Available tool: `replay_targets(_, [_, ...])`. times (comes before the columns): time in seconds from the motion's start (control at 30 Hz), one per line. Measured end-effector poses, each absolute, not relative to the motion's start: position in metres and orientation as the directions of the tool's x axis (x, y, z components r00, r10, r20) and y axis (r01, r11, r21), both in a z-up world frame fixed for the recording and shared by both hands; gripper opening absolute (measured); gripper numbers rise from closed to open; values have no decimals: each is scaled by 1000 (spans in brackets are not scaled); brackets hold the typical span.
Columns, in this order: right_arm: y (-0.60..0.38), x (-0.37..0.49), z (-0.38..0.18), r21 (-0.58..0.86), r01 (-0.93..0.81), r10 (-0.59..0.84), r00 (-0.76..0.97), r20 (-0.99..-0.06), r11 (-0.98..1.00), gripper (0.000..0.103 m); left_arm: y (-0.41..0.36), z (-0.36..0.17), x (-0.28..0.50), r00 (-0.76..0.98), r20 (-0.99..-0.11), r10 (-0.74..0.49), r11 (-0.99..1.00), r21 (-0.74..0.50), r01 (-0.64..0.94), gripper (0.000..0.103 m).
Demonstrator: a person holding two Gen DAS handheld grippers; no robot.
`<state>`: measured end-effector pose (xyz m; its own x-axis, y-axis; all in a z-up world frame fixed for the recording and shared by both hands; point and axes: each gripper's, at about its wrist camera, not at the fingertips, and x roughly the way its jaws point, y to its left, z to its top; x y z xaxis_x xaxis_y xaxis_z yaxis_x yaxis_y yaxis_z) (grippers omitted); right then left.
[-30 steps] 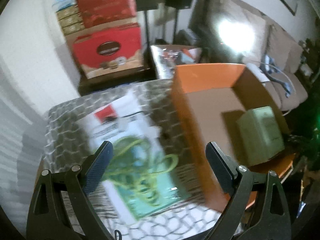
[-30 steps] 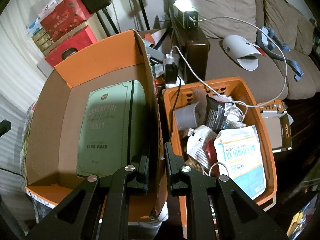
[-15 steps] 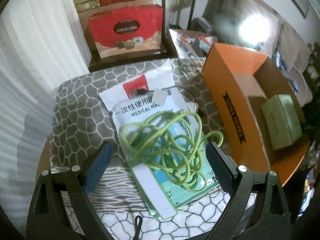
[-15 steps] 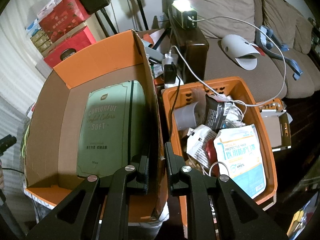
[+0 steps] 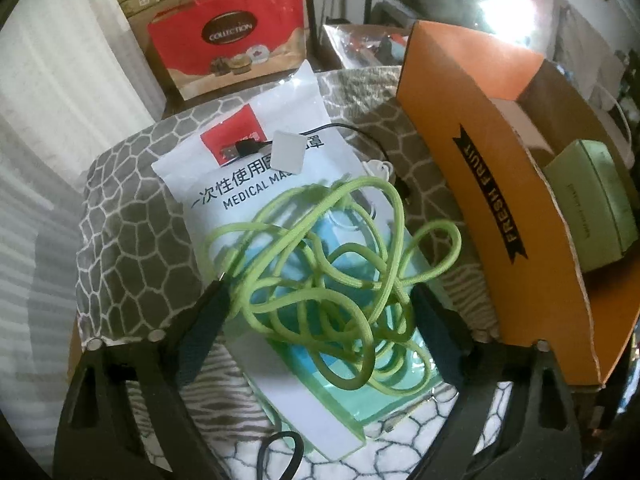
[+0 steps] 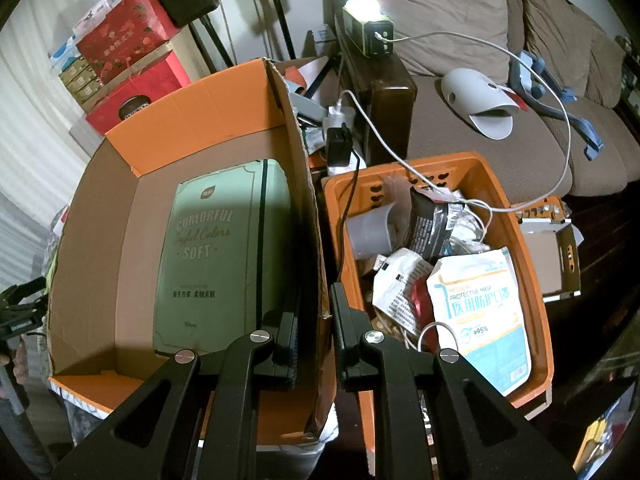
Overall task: Organize objects
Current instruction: 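Grasp the lime-green braided cable with the left gripper and lift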
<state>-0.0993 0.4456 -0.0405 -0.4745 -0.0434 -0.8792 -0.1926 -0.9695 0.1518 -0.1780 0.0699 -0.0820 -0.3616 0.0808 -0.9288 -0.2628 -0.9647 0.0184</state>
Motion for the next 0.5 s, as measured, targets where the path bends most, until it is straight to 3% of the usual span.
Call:
replay_targets(0.23, [446, -99, -41, 151, -193, -42, -475, -879, -969, 14, 68, -83, -179, -369, -927, 68, -965, 32, -259, 40])
replay_targets(0.3, [446, -99, -41, 151, -193, -42, -475, -879, -969, 15, 66, -82, -180, -367, -926, 86, -966, 12, -257, 19])
replay_targets(0.5, [446, -99, -41, 152, -193, -44, -474, -879, -969, 15, 52, -71, -182, -391, -912, 125, -975, -40, -218, 7])
